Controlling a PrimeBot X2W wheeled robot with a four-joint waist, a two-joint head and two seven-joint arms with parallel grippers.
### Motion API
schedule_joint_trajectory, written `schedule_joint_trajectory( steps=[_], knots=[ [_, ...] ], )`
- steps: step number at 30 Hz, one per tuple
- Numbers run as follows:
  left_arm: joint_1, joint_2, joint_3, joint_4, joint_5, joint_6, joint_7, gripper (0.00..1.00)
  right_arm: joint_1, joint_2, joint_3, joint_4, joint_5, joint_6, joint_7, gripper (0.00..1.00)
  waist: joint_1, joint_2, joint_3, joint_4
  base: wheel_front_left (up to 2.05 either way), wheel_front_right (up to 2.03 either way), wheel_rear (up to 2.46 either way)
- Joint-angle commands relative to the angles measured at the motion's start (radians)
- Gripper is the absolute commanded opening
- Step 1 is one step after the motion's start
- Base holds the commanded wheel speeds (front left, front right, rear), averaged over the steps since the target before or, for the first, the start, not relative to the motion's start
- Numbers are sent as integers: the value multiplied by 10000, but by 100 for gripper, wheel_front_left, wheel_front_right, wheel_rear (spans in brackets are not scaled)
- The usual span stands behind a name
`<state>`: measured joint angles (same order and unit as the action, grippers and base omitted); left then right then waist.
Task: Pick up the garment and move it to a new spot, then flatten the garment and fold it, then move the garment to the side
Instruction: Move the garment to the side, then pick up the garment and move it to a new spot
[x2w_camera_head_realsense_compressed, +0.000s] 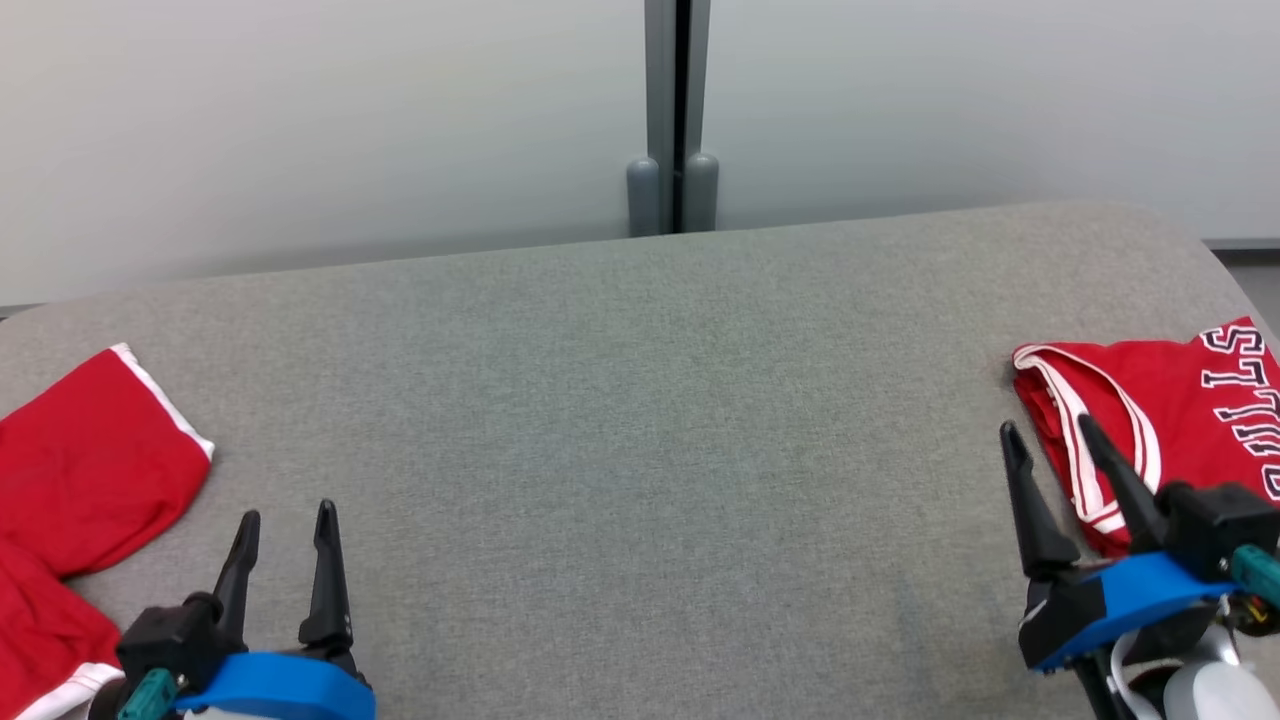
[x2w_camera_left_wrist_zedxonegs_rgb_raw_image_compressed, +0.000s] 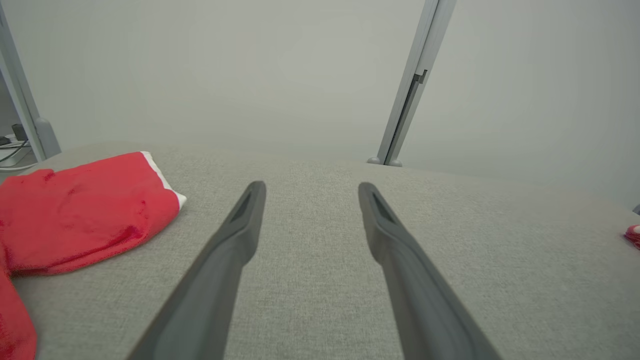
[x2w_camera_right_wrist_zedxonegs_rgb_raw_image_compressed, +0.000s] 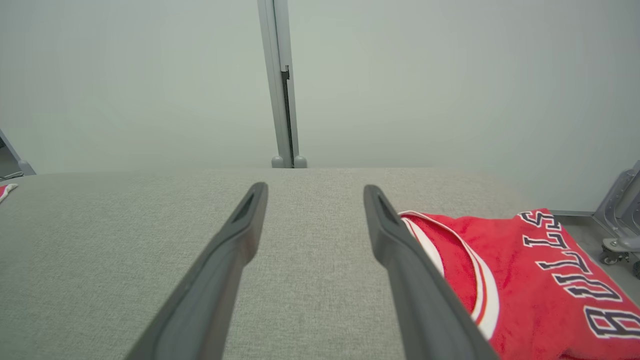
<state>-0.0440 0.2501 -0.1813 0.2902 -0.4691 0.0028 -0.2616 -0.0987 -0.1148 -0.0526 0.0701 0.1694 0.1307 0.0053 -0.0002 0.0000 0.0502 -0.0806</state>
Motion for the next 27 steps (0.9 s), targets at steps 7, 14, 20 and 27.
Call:
schedule_joint_trajectory(
  steps=[7,14,20,27],
  knots=[
    [533,-285,283,9,273,-22,-43,100,683,-28,102,675,-177,1,-717,100,2,0,-332,301,0,0,0],
    [616,-466,442,105,412,-162,-44,100,645,82,-70,973,-302,1,-877,100,2,0,-501,389,0,0,0],
    [681,-540,617,148,456,-229,-44,100,422,165,-11,1140,-378,1,-793,100,2,0,-521,330,0,0,0],
    [623,-595,615,180,548,-278,-45,100,348,-45,268,1311,-222,1,-701,100,2,0,-512,617,0,0,0]
  ],
)
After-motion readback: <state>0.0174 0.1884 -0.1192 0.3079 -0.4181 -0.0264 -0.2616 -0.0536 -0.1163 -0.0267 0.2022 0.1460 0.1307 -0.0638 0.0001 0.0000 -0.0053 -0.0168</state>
